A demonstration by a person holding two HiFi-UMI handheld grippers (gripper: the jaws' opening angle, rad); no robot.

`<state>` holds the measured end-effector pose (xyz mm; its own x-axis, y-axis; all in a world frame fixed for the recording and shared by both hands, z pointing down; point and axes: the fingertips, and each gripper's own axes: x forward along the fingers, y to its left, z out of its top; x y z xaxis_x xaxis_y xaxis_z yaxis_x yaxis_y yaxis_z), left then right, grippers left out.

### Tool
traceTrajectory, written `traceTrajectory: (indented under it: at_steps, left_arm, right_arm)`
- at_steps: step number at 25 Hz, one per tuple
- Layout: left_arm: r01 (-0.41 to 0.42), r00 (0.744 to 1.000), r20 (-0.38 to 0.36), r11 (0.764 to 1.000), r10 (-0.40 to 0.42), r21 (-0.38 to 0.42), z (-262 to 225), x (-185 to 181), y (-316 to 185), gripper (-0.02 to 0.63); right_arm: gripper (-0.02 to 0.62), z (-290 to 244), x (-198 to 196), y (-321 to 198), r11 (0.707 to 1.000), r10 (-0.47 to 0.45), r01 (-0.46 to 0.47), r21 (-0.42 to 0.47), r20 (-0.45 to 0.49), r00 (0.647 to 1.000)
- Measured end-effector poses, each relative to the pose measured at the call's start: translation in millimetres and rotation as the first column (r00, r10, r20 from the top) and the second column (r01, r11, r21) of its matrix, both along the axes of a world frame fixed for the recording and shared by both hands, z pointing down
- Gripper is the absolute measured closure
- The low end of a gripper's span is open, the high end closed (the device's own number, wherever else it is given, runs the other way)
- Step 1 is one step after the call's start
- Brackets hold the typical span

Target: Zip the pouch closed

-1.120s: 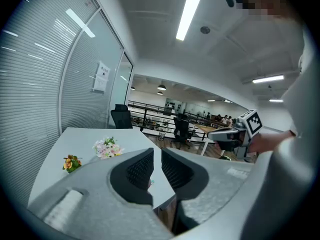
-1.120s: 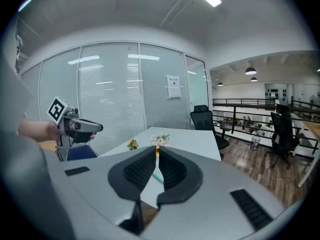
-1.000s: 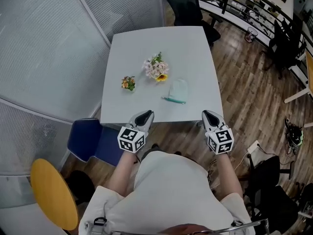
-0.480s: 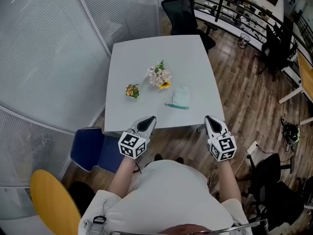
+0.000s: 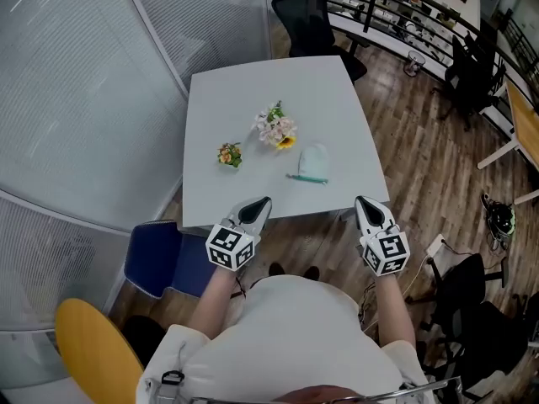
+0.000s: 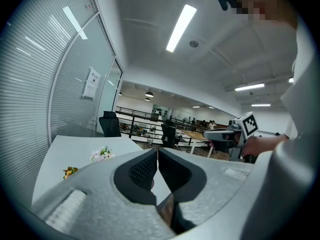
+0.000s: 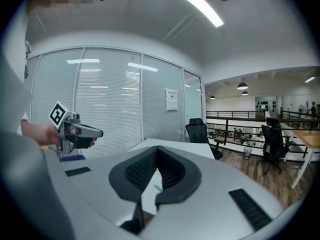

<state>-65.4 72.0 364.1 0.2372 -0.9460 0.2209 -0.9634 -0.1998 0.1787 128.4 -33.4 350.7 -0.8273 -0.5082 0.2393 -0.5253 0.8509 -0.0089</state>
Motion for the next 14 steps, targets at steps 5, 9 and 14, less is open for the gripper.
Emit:
traceTrajectory:
  at_steps: [5,9,14]
  left_arm:
    - [0.001,1.000,0.002,1.000,-0.001,0.012,2.7,-3.0,1.4,0.583]
    - [0.000,1.000,-0.002,1.000,0.000,0.011,4.2,-3.0,2.7,0.583]
    - [-0.003,1.000,-0.004,1.000,0.003,0.005,2.5,3.1,1.1,0.583]
  right_arm:
    - [0.592,3.8,-4.9,1.4,1.000,-0.002,0.002,0.004,0.001,1.000]
    - [0.592,3.1,-6.0,0.9,1.000,-0.002,0.002,0.006,0.000,1.000]
    - [0.592,1.3,0.6,-1.1,1.000,0.000,0.000,0.001,-0.007,1.000]
